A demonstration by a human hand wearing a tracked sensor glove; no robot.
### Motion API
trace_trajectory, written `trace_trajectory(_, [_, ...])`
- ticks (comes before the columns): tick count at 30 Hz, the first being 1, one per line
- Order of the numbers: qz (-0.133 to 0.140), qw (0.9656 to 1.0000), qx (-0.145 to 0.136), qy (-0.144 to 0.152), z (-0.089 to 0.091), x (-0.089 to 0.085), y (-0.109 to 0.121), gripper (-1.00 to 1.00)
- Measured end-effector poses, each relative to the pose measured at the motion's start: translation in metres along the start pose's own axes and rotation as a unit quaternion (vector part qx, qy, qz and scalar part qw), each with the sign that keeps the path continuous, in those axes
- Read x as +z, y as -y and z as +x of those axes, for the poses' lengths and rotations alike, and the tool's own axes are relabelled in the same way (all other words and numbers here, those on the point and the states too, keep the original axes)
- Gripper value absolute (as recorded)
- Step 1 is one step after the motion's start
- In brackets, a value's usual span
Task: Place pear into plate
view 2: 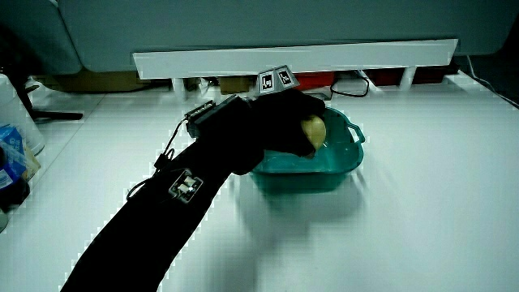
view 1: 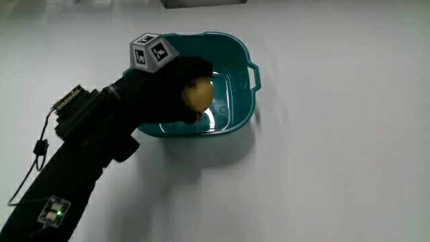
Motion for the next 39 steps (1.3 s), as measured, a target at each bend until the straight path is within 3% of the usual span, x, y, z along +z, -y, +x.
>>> trace_trajectory(1, [-0.005,0.9998,0.016,-0.005,0.0,0.002,-0.002,0.0])
trace_trajectory(6, [0.006,0.9994,0.032,0.011,-0.019,0.006,-0.019,0.0])
trace_trajectory(12, [0.0,0.996,0.088,0.012,-0.032,0.006,-0.021,0.0])
trace_trajectory(17, [-0.009,0.9955,0.094,0.004,-0.038,0.0,-0.023,0.0])
trace_trajectory(21, [-0.012,0.9953,0.095,0.014,-0.043,-0.008,-0.025,0.0])
trace_trajectory(31, [-0.032,0.9929,0.112,-0.022,-0.044,-0.026,-0.037,0.0])
trace_trajectory(39, [-0.034,0.9912,0.127,-0.015,-0.057,-0.031,-0.036,0.0])
